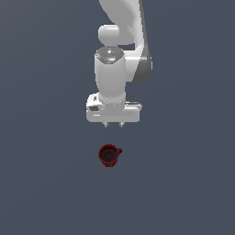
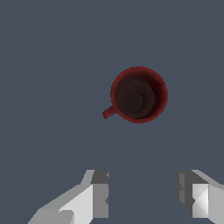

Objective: Pick up the object and move it to a goal position.

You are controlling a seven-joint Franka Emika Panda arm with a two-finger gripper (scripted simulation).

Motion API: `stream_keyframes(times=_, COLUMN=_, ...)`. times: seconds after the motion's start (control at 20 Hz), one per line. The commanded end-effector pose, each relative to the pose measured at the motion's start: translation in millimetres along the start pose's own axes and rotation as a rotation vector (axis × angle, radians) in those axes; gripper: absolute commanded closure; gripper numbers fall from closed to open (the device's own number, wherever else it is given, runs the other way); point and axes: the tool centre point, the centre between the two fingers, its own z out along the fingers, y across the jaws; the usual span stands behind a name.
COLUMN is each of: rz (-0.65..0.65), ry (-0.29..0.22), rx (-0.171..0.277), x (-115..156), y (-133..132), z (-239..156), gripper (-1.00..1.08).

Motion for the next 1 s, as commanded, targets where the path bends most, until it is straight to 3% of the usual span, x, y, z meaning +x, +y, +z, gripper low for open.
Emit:
stream_keyframes(times=0.0, rz=0.0, ry=0.0, rx=0.009, x=0.3, y=-0.1, z=1.4, gripper=-0.2)
stream_keyframes(times=0.4, rz=-0.005, ry=0.006, rx=0.064, x=3.1, y=-3.1, z=8.6, gripper=-0.2)
stream_keyframes(times=0.95, rz=-0.01, ry=0.047, rx=0.191, x=12.4, y=-7.5, z=25.6, gripper=-0.2)
